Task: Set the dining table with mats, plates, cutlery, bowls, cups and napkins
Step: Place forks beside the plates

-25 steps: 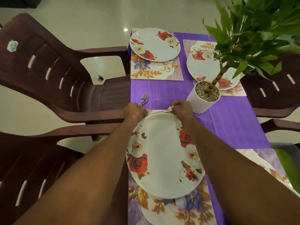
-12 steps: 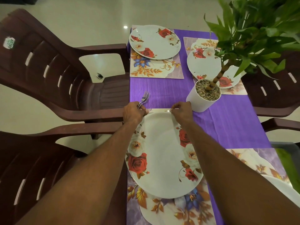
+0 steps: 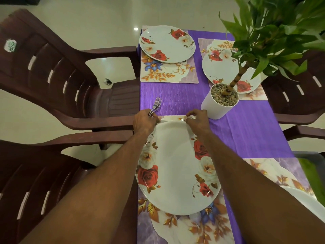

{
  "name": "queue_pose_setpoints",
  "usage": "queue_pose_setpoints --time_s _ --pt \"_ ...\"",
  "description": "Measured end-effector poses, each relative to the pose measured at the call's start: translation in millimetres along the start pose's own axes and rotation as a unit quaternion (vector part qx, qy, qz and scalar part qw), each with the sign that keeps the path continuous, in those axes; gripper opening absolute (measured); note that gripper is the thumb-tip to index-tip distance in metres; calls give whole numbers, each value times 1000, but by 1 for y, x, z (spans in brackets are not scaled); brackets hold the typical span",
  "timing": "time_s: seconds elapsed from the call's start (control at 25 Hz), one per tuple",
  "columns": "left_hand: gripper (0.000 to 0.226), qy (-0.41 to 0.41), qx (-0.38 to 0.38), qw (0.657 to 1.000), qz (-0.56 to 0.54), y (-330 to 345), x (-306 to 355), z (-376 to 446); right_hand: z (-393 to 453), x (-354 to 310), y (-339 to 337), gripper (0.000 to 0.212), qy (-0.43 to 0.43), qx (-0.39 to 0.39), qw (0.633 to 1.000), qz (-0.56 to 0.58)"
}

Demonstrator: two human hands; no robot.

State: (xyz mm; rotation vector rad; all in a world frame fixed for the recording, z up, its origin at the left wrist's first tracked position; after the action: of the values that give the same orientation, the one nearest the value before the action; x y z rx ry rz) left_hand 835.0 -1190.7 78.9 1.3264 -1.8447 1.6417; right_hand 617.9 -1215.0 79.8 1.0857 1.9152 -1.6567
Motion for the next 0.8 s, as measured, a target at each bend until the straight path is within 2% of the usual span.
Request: queue_pose_setpoints --time_s 0.16,0.28,0.36,0.52,0.72,0.8 --pt "24 2 -12 999 -38 -7 -4 -3 -7 -1 -4 14 -21 9 1000 10" --pt "32 -6 13 996 -89 -18 -8 -16 -23 -8 -11 14 -55 106 992 41" --pt "37 -18 16 991 -133 -24 -11 -29 -42 -13 -11 15 -34 144 984 95" --pt "30 -24 9 980 -199 -38 -17 -65 -95 -28 9 17 42 65 961 265" --pt "22 -43 -79 946 -310 -67 -14 -141 -168 -79 23 17 0 -39 944 327" --pt "19 -55 -82 930 -354 -83 -20 -177 -198 -102 24 14 -27 -80 932 352"
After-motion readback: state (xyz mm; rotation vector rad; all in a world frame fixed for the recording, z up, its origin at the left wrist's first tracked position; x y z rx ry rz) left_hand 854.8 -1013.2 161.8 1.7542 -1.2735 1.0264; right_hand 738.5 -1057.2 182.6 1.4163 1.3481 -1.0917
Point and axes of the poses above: each hand's wrist, its own z-axis towards the middle knuckle, its own y-axis out of the palm, x = y × z, the point moved 2 cm from there along z, towards the middle knuckle, and after that the axes turned 1 degree about -z, right-handed, at the moved point
